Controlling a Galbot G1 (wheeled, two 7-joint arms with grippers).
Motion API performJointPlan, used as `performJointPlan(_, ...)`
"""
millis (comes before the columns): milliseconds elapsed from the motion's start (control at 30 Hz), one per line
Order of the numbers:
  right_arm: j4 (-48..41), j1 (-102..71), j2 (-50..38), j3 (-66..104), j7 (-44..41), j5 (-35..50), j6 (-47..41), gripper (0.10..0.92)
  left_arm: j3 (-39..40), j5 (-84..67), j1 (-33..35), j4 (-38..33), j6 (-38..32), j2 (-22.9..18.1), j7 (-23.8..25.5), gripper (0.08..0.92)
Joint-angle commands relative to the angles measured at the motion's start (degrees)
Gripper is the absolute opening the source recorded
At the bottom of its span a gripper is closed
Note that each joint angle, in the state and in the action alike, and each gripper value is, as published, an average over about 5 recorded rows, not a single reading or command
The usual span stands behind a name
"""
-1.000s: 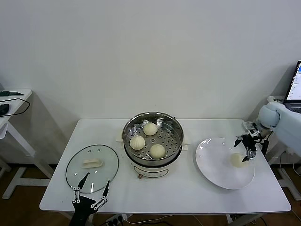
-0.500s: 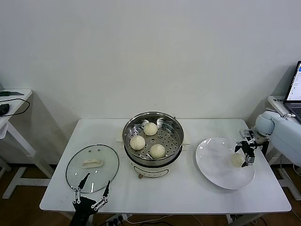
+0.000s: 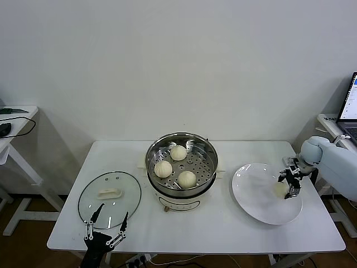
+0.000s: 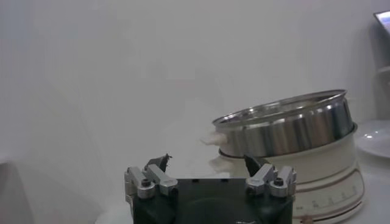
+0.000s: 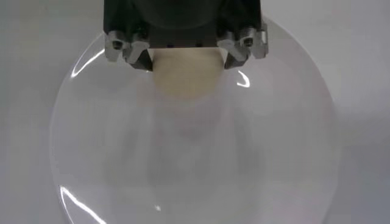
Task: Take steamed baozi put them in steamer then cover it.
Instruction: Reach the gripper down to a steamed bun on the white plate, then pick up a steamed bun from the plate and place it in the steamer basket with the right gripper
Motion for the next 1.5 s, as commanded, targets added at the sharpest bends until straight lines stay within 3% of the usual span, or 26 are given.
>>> performJointPlan(33, 1.81, 2.99, -0.28, -0.52, -0.26, 0.19, 0.09, 0.678, -0.13, -0.14, 0.06, -0.22, 0.12, 0.11, -0.09, 0.823)
performJointPlan(200, 6.43, 11.06, -1.0, -1.56, -6.22, 2.37, 0.25, 0.663, -0.05, -0.21, -0.04, -0.75, 0.34, 0.3, -0.15, 0.823)
performJointPlan(500, 16.73, 31.84, 4.9, -9.53, -17.93, 15.9, -3.45, 0.664, 0.33, -0.2, -0.49, -0.99, 0.61, 0.48, -0.18, 0.823)
performJointPlan(667, 19.07, 38.58, 11.91, -15.76, -17.01, 24.4, -7.41, 0.67, 0.19, -0.2, -0.37, -1.14, 0.45, 0.44, -0.25, 0.823)
performJointPlan(900, 21.33, 39.81, 20.09, -20.61, -12.43, 28.21, -10.69, 0.67, 0.11, -0.22, -0.4, -1.43, 0.28, 0.33, -0.34, 0.823)
performJointPlan(1500, 19.08, 29.23, 26.66, -23.09, -4.77, 23.57, -13.47, 0.67, -0.21, -0.59, -0.85, -0.92, 0.04, 0.42, -0.4, 0.823)
